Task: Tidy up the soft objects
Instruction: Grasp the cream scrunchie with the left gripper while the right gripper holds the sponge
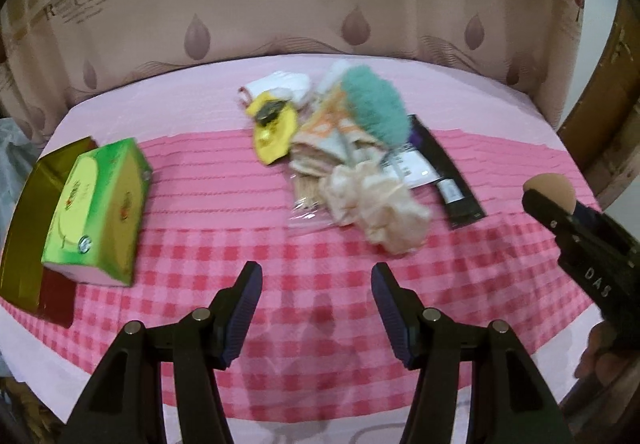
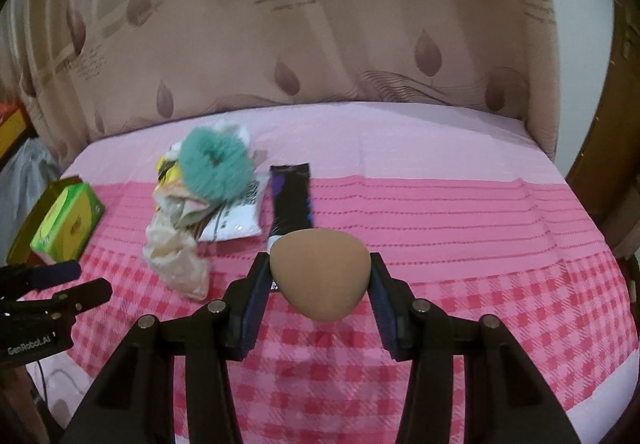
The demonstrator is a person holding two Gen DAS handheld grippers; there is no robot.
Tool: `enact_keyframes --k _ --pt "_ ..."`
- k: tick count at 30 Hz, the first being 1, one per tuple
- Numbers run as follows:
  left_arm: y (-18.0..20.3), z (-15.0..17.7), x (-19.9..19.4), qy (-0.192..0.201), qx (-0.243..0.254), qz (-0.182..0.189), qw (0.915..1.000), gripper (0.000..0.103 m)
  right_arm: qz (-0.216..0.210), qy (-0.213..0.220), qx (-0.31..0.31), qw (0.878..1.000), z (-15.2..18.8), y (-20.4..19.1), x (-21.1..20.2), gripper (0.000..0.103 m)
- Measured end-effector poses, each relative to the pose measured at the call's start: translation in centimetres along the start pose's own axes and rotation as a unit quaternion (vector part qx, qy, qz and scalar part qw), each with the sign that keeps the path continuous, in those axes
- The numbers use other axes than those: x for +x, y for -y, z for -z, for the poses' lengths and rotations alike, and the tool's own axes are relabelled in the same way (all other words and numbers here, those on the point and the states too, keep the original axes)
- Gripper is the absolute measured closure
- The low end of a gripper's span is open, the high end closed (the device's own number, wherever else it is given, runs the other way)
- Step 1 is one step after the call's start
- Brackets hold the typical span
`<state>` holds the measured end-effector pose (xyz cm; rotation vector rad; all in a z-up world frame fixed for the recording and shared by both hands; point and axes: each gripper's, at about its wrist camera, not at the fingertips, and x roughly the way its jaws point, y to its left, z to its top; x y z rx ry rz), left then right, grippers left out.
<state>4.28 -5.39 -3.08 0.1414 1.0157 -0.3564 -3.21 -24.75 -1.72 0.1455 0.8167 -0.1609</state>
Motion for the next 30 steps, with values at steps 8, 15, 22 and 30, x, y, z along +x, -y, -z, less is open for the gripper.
enact_keyframes --k 8,15,22,30 --pt "3.5 -1.8 0.6 -0.001 0.018 0.018 0.9997 0.045 -0.009 -0.001 0.031 0.999 -0.2 1.6 0.1 0.059" --pt "4.6 -2.8 3.3 -0.023 0.015 0.029 0.9992 0.045 -0.012 0.002 0.041 0.999 -0.1 2.4 0.1 0.059" --pt "3.7 -3.3 6.0 -0.042 -0.006 0.007 0.9991 0.045 -0.026 -0.003 0.042 0.999 -0.1 2.2 0.5 0.059" --pt "2.8 -3.3 6.7 -0.037 -0.005 0.018 0.9991 0.062 -0.033 -0.01 0.04 0.999 0.0 1.9 1.0 0.059"
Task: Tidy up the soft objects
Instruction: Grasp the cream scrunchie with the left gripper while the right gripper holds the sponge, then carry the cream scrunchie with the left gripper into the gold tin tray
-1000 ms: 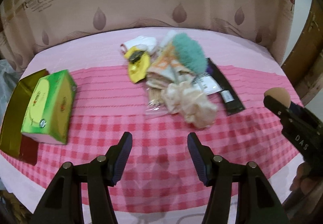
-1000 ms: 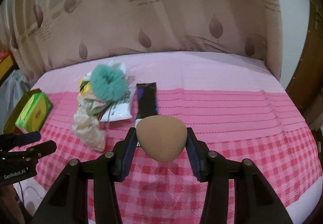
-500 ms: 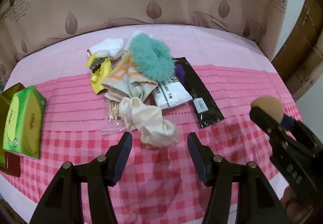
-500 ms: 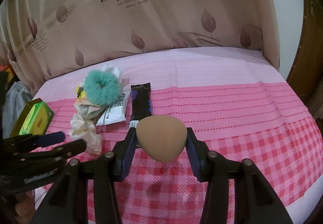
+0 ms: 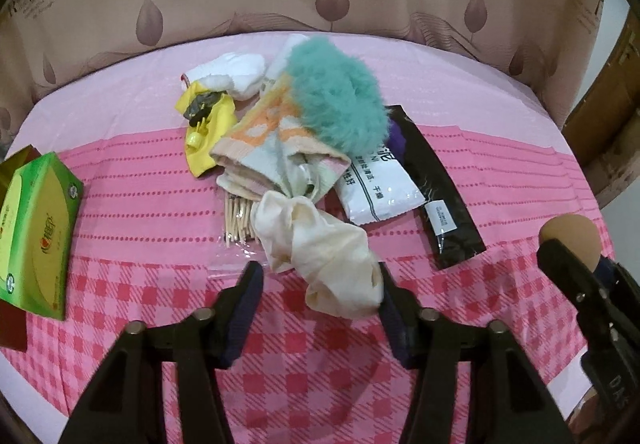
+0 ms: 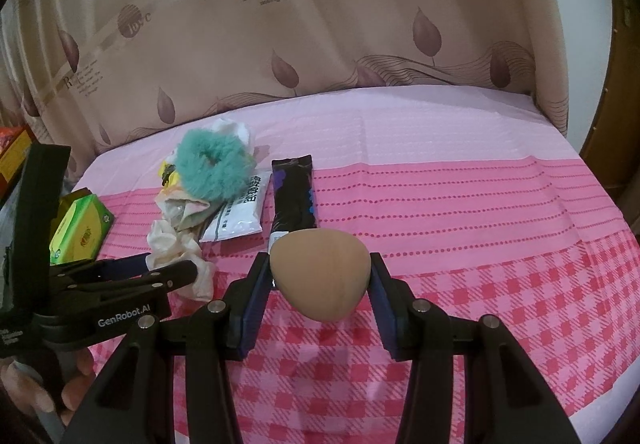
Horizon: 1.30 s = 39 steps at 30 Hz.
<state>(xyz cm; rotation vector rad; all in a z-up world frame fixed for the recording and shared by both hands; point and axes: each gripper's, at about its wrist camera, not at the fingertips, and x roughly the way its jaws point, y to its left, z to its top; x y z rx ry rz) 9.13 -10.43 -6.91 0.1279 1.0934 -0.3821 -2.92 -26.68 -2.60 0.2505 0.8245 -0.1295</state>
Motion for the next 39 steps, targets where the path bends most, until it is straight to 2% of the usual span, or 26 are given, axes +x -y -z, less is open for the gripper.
enact_keyframes --k 1,2,5,19,28,39 --pt "0.1 0.0 0.1 -0.003 0.004 0.002 1.0 0.082 0.0 0.0 0.0 1.0 0.0 0.0 0.0 0.059" --pt "0.1 0.0 0.3 -0.007 0.005 0.005 0.9999 0.09 -0.001 0.001 0.0 1.0 0.0 -0.1 0.0 0.059" --pt "0.1 0.2 0.0 -0.002 0.01 0.01 0.9999 0.093 -0.001 0.002 0.0 1.0 0.0 -0.1 -0.1 0.059" --pt "-0.1 1.9 -3.9 0.039 0.045 -0.036 0.9976 0.095 0.002 0.009 -0.016 1.0 0.1 -1.2 -0.3 0.059" --pt "-2.1 2.6 -6.5 0.062 0.039 -0.067 0.9951 0.095 0.011 0.006 -0.029 0.999 0.3 -1.9 0.1 0.059" --pt "-5.2 2.7 -9.6 0.085 0.029 -0.082 0.9926 0.095 0.016 0.004 -0.041 0.999 0.6 -2.7 0.4 0.059"
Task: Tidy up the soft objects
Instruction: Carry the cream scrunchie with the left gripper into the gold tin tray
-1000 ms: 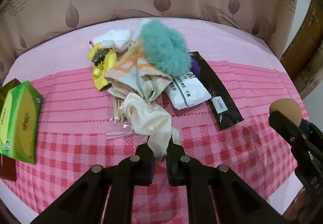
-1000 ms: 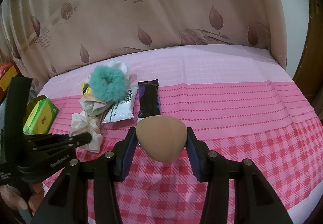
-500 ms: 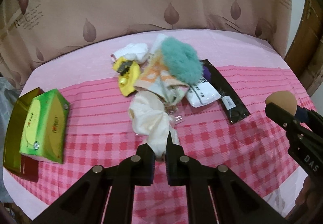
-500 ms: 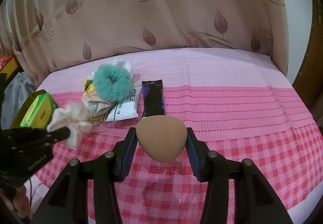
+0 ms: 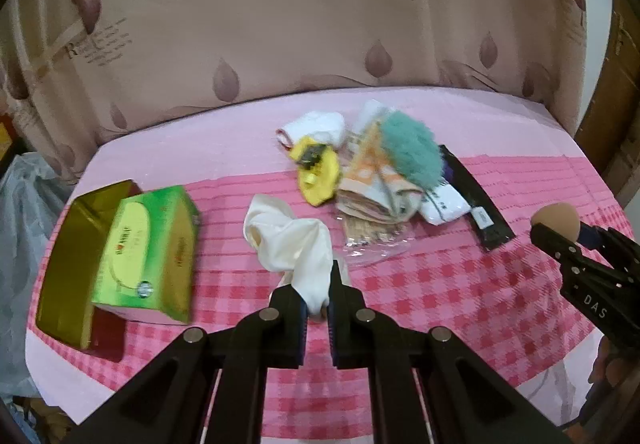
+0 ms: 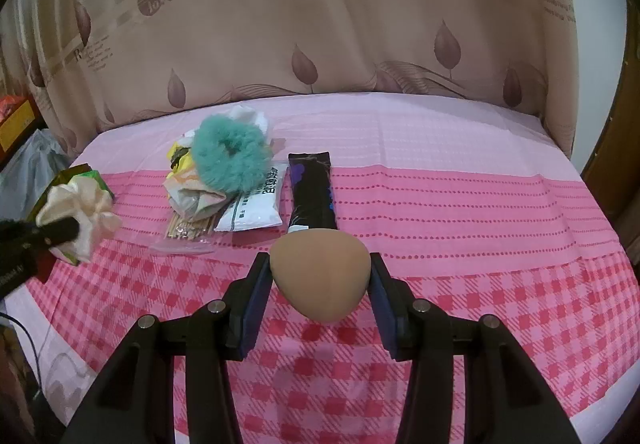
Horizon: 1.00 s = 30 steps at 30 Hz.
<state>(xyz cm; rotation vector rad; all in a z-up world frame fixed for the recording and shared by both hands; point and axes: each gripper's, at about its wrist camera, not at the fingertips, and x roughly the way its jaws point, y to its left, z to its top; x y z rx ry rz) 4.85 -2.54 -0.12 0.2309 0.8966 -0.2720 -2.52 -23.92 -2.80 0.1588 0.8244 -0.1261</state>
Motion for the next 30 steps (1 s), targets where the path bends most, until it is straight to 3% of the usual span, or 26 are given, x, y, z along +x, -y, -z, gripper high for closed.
enact_keyframes --k 8,16,30 --pt "-3.9 -0.3 -1.5 0.014 -0.014 -0.024 0.9995 0.095 0.003 0.001 -0.006 1.0 0.1 -0.5 0.0 0.059" --pt "-9.5 -0.6 -2.1 0.024 -0.045 -0.084 0.9952 0.095 0.007 -0.003 -0.011 1.0 0.2 -0.8 0.4 0.059" --pt "-24.2 1.4 -2.4 0.004 -0.147 -0.175 0.9736 0.095 0.016 -0.014 -0.025 0.999 0.8 -1.8 1.1 0.059"
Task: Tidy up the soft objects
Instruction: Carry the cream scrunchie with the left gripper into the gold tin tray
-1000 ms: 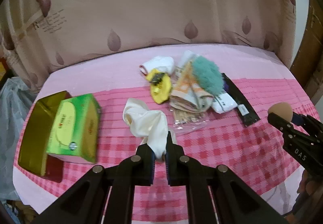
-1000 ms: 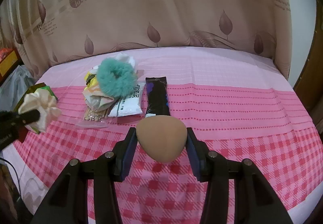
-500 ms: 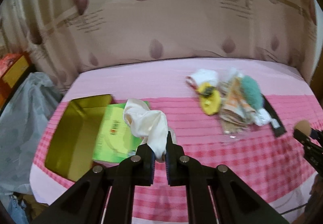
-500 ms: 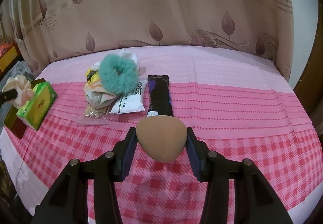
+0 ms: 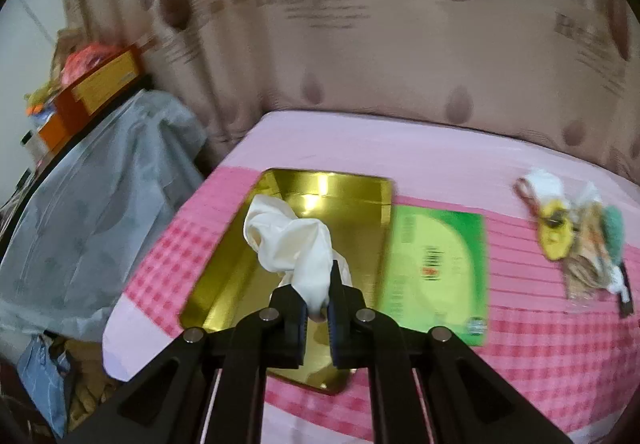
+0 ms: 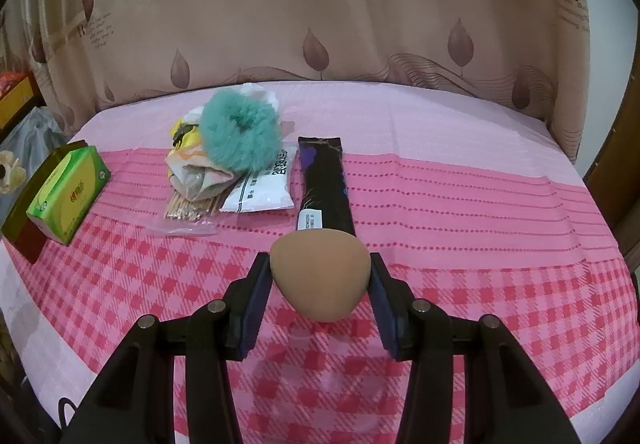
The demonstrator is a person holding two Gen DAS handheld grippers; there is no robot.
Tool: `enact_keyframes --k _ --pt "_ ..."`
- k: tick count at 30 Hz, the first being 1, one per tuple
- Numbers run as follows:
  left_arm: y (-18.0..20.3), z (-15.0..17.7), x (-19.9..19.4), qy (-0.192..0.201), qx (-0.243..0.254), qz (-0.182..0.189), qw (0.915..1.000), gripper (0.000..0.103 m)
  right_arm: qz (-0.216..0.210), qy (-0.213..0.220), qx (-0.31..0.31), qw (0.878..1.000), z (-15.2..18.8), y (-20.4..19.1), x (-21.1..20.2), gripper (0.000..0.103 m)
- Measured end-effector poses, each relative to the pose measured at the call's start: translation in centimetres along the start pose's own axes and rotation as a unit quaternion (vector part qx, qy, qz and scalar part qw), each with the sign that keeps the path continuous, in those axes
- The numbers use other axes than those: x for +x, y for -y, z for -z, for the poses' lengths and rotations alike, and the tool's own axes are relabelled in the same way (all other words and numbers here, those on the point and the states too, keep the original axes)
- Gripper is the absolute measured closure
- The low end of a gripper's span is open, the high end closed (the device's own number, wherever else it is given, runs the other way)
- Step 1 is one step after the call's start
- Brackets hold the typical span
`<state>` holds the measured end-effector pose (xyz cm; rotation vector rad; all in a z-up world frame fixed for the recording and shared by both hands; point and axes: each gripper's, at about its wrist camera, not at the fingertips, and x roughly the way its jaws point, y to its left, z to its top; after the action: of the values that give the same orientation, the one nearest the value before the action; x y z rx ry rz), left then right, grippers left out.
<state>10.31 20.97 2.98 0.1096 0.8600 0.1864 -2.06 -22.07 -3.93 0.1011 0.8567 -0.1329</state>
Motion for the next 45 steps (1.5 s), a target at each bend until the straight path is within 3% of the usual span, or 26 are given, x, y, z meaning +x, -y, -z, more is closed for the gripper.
enact_keyframes --k 3,9,23,27,32,40,45 --pt "-2.0 0.3 1.4 -0.015 -0.013 -0.017 0.9996 0.095 0.001 -0.002 -0.003 1.0 0.1 -0.2 0.1 0.059" --pt "-4.5 1.6 4.4 -0.053 -0.024 -0.017 0.9982 0.095 0.0 -0.001 -0.004 1.0 0.1 -0.3 0.1 0.059" --pt "-5.9 3.4 8.5 -0.1 -0.039 -0.038 0.9934 0.092 0.008 -0.011 -0.009 1.0 0.3 -0.4 0.8 0.059" --pt "-5.8 3.5 8.8 -0.106 -0.037 -0.038 0.993 0.078 0.011 -0.013 -0.012 1.0 0.3 -0.5 1.0 0.059" --pt "-5.9 3.7 8.6 -0.101 -0.039 -0.03 0.9937 0.062 0.011 -0.015 -0.016 1.0 0.4 -0.8 1.1 0.059" --pt "-7.4 3.5 6.2 -0.068 -0.065 -0.009 0.9955 0.058 0.014 0.003 -0.02 1.0 0.2 -2.0 0.2 0.059" --pt "-9.0 4.1 3.6 -0.033 -0.088 -0.025 0.9953 0.058 0.0 0.015 -0.031 0.999 -0.4 -4.0 -0.5 0.059"
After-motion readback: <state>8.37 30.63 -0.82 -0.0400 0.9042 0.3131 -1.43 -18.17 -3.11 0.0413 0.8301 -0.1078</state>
